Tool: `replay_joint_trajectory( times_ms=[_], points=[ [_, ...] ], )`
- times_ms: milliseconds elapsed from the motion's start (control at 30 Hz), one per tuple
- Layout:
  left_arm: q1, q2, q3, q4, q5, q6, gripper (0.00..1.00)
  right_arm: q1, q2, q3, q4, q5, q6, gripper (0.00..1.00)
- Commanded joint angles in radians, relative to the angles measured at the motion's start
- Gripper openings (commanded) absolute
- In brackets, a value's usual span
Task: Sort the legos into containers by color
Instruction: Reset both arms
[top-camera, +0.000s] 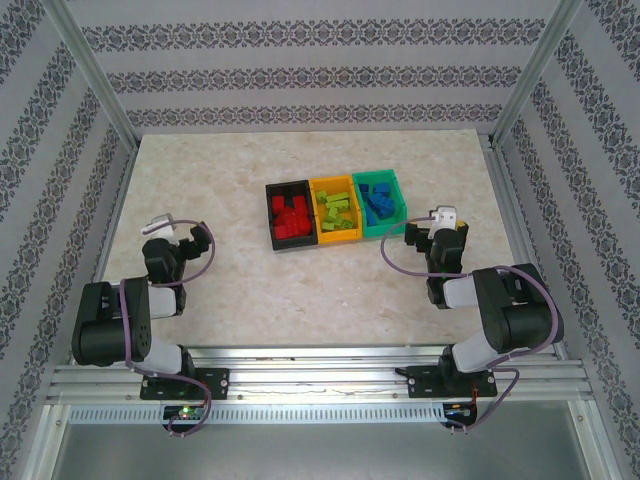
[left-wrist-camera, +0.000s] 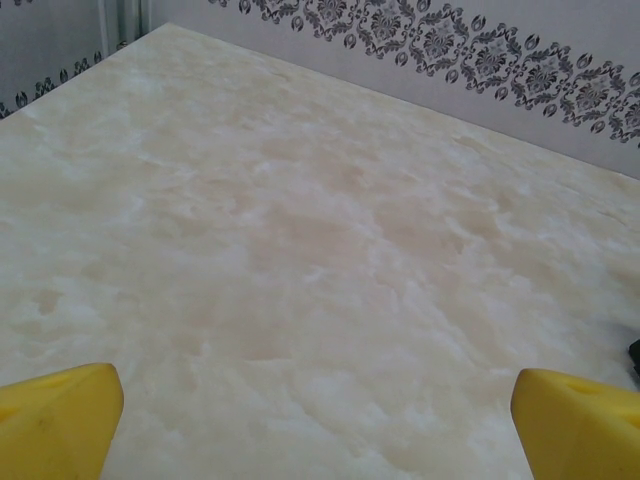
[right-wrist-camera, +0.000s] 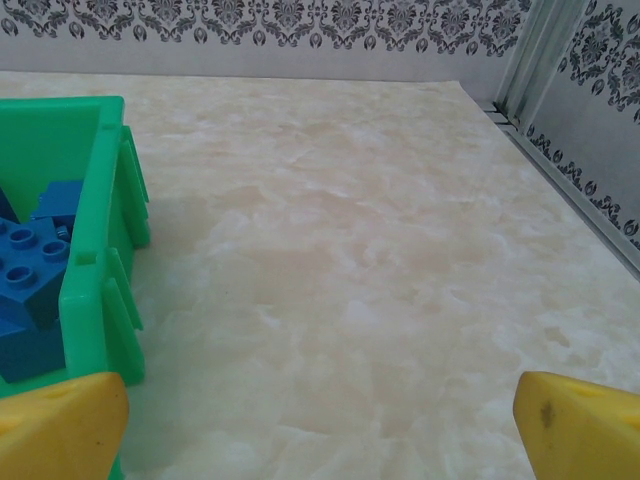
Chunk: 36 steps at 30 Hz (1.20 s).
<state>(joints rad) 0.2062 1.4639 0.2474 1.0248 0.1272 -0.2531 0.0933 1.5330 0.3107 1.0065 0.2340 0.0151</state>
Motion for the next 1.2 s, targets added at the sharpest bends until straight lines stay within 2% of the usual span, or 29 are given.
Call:
replay_joint_trajectory(
  times_ms=[0,100,467,667,700,733,767,800,833,900,1000,1167],
  points=[
    [0.013,0.012,-0.036,0.134,0.013,0.019,1.0,-0.012,0.003,0.018,0.021,-0.017,-0.003,0.98],
    [0.013,0.025,-0.048,0.173,0.013,0.02,1.0,-0.012,0.003,0.017,0.021,-0.017,-0.003,0.98],
    [-0.018,0.006,-0.022,0.102,-0.024,0.051,1.0,-0.012,0.003,0.018,0.021,-0.017,-0.003,0.98],
    [-0.125,0.013,0.066,-0.064,-0.104,0.161,1.0,-0.012,0.003,0.017,0.021,-0.017,-0.003,0.98],
    [-0.15,0.051,0.079,-0.069,-0.089,0.198,1.0,-0.012,0.004,0.017,0.022,-0.017,-0.003,0.98],
    [-0.185,0.14,0.094,0.023,-0.088,0.245,0.99,-0.012,0.004,0.018,0.022,-0.017,-0.003,0.98],
    [-0.211,0.143,0.109,0.014,-0.091,0.285,0.99,-0.012,0.003,0.017,0.024,-0.016,-0.003,0.98],
    [-0.229,0.087,0.139,-0.151,-0.108,0.288,0.99,-0.012,0.004,0.016,0.024,-0.016,-0.003,0.98],
    [-0.228,0.098,0.148,-0.141,-0.104,0.288,0.99,-0.012,0.003,0.017,0.024,-0.015,-0.003,0.98],
    [-0.228,0.14,0.11,0.004,-0.172,0.272,0.99,-0.012,0.004,0.017,0.024,-0.017,-0.003,0.98],
    [-0.228,0.13,0.095,0.014,-0.217,0.252,0.99,-0.013,0.004,0.02,0.022,-0.017,-0.003,0.98],
    [-0.227,0.126,0.104,-0.011,-0.195,0.259,0.99,-0.013,0.004,0.017,0.023,-0.018,-0.003,0.98]
  ],
)
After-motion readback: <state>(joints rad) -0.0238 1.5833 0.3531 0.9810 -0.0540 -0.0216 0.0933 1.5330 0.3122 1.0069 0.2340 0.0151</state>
